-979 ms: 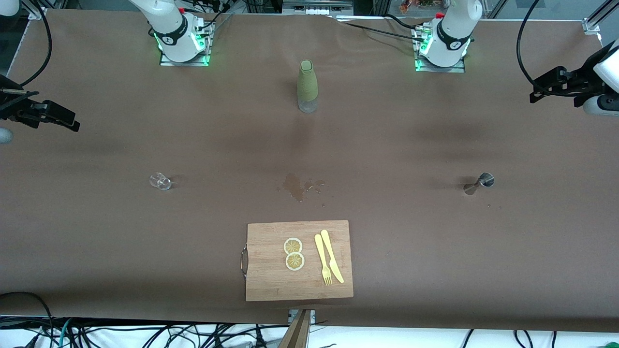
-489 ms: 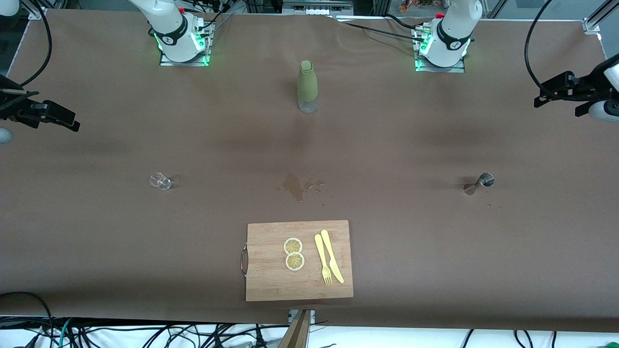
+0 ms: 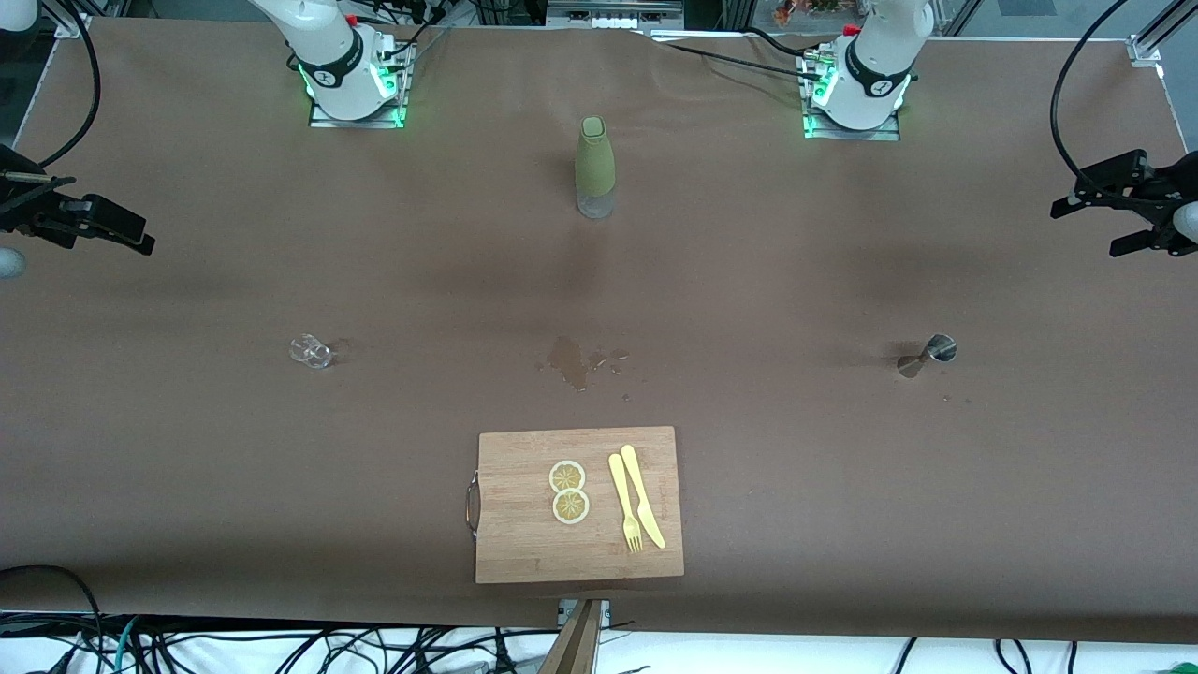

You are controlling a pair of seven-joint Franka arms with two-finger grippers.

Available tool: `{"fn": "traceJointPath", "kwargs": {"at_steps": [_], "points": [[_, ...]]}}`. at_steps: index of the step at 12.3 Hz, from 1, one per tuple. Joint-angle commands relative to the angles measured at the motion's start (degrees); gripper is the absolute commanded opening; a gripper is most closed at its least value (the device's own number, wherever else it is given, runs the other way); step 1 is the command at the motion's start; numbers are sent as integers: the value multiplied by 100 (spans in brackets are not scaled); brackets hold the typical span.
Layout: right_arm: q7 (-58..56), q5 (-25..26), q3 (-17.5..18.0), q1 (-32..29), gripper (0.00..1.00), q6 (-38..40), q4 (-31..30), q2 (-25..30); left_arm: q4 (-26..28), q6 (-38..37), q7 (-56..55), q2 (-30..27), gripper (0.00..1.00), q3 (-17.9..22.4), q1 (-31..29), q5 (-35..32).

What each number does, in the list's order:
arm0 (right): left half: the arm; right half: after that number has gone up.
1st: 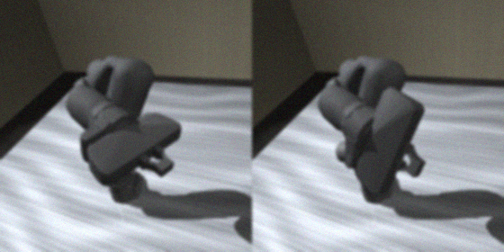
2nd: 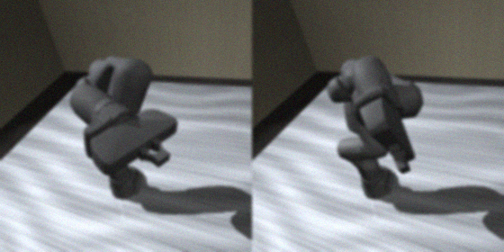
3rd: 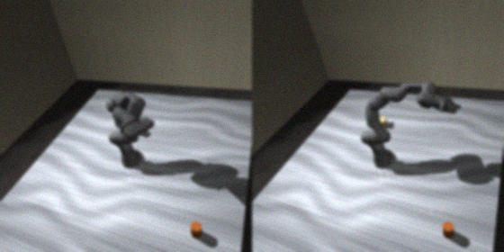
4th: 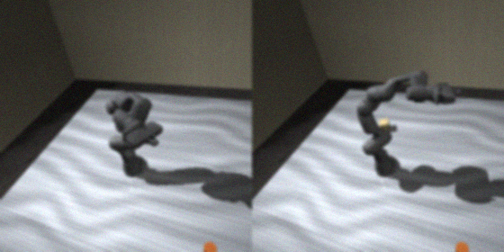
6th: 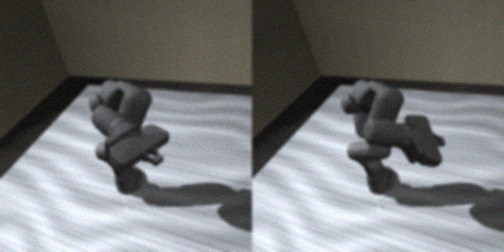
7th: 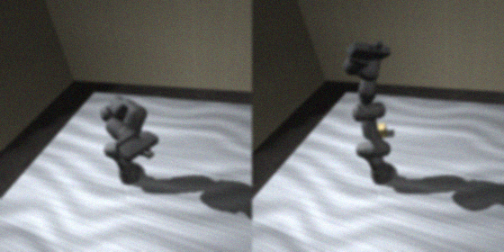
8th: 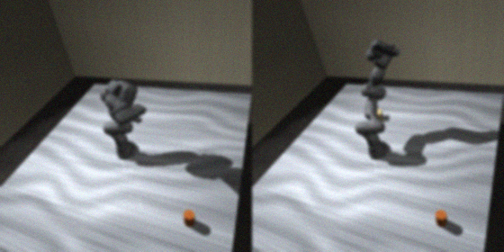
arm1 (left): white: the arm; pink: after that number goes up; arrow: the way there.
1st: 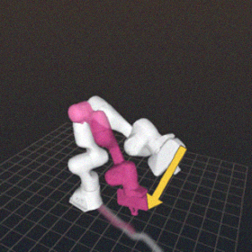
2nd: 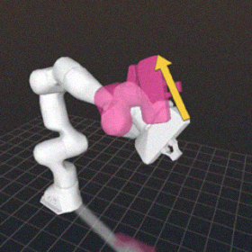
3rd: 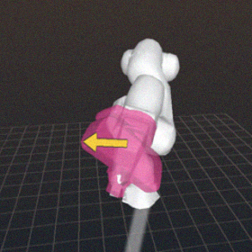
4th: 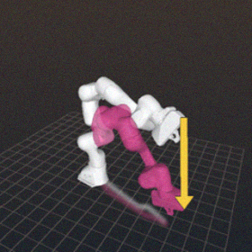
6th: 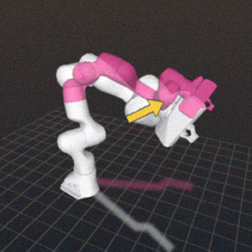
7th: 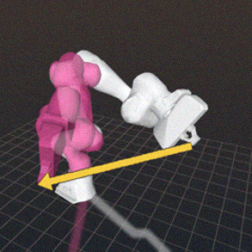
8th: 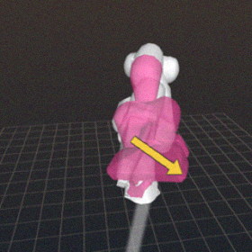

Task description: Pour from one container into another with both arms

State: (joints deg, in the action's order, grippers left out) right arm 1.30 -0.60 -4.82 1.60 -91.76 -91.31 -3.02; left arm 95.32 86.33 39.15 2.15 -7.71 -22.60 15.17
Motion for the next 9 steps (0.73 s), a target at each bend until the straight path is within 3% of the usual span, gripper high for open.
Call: {"fn": "traceJointPath", "kwargs": {"at_steps": [1,9], "points": [[-68,-1,-2,-11,100,61,34,21,180,112,942,92,100,-73,-410,328],[-261,-19,-2,-20,100,-9,34,-294,172,375,3439,1084,100,-73,-1071,1277]]}}
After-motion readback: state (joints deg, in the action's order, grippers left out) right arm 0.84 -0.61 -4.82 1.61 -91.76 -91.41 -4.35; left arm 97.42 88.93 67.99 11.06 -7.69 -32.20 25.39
